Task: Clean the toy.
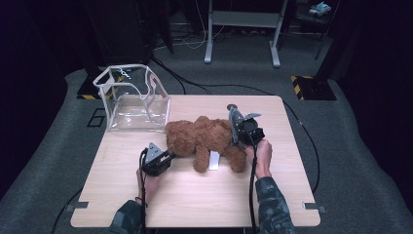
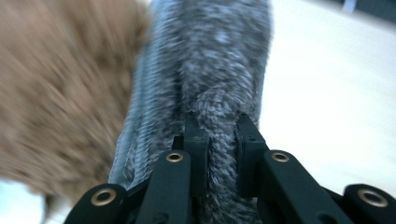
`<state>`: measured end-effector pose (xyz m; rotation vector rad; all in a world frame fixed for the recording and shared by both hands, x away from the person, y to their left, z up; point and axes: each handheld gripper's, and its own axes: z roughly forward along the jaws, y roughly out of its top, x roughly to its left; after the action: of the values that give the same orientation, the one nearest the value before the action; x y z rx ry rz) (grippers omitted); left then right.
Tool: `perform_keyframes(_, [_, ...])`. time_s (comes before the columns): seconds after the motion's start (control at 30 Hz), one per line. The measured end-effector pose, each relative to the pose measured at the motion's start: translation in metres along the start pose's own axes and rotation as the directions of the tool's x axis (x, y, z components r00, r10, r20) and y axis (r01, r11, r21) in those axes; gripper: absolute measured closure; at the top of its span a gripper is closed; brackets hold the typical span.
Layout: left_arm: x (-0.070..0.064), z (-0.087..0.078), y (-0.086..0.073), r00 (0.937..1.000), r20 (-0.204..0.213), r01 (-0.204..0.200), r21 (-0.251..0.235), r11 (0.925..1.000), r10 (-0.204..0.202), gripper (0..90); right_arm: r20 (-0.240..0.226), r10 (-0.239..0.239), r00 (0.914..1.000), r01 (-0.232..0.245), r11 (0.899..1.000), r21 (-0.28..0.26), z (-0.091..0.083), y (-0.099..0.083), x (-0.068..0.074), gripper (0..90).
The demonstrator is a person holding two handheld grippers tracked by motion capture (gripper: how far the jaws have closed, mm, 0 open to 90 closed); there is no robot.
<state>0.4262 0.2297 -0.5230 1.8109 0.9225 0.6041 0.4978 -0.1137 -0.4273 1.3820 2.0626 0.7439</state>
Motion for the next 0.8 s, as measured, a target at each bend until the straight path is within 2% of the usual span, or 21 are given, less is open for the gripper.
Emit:
perform_keyframes(0.03, [0.000,0.000,0.000,1.0000,0.000,0.000,0.001,1.0000,0.000,75.8,-0.014,-0.006,0.9999,0.005,0.999,-0.042,-0.009,0.009,0.002,78.9])
perform_keyframes(0.13, [0.000,0.000,0.000,1.0000,-0.001,0.000,0.001,1.0000,0.000,75.8,-0.024,-0.014,0.9996,0.013,0.999,-0.049,-0.011,0.015,0.008,78.9])
perform_keyframes(0.17, [0.000,0.000,0.000,1.0000,0.001,0.000,0.000,1.0000,0.000,75.8,-0.027,-0.029,0.9992,0.028,0.999,-0.015,-0.005,0.015,0.015,78.9])
perform_keyframes(0.2, [0.000,0.000,0.000,1.0000,0.001,0.000,0.000,1.0000,0.000,75.8,-0.027,-0.029,0.9992,0.028,0.999,-0.015,-0.005,0.015,0.015,78.9])
perform_keyframes(0.27, [0.000,0.000,0.000,1.0000,0.004,0.004,-0.005,1.0000,-0.004,75.8,-0.019,-0.031,0.9993,0.031,0.999,0.040,0.018,0.004,0.020,79.0])
perform_keyframes(0.4, [0.001,0.000,0.000,1.0000,0.003,0.001,0.002,1.0000,-0.001,75.8,-0.023,0.001,0.9997,0.001,0.997,0.075,0.031,-0.009,0.015,78.9])
perform_keyframes(0.43, [0.000,0.000,0.000,1.0000,0.002,0.002,-0.002,1.0000,-0.002,75.8,-0.028,0.012,0.9996,-0.008,0.992,0.125,0.034,-0.017,0.012,78.8])
perform_keyframes(0.47, [0.000,0.000,0.000,1.0000,0.003,0.003,-0.003,1.0000,-0.003,75.8,-0.028,0.012,0.9996,-0.008,0.992,0.125,0.034,-0.017,0.012,78.8])
perform_keyframes(0.53, [0.000,0.000,0.000,1.0000,0.003,0.001,0.003,1.0000,-0.001,75.8,-0.033,0.007,0.9994,-0.004,0.995,0.100,0.025,-0.020,0.006,78.8])
perform_keyframes(0.57, [0.000,0.000,0.000,1.0000,0.003,0.001,0.002,1.0000,-0.001,75.8,-0.031,0.024,0.9992,-0.022,0.996,0.085,0.020,-0.020,0.006,78.8])
perform_keyframes(0.6, [0.000,0.000,0.000,1.0000,0.003,0.001,0.002,1.0000,-0.001,75.8,-0.035,0.014,0.9993,-0.012,0.998,0.061,0.015,-0.018,0.004,78.8])
perform_keyframes(0.67, [0.000,0.000,0.000,1.0000,0.002,0.002,0.002,1.0000,-0.002,75.8,-0.038,0.028,0.9989,-0.026,0.999,0.048,0.009,-0.016,0.005,78.8])
perform_keyframes(0.7, [0.000,0.000,0.000,1.0000,0.002,0.001,0.002,1.0000,-0.001,75.8,-0.053,0.018,0.9984,-0.018,1.000,-0.001,-0.002,-0.010,0.007,78.8])
perform_keyframes(0.8, [0.000,0.000,0.000,1.0000,0.002,0.002,0.002,1.0000,-0.002,75.8,-0.064,0.004,0.9980,-0.006,0.999,-0.033,-0.011,-0.002,0.012,78.8])
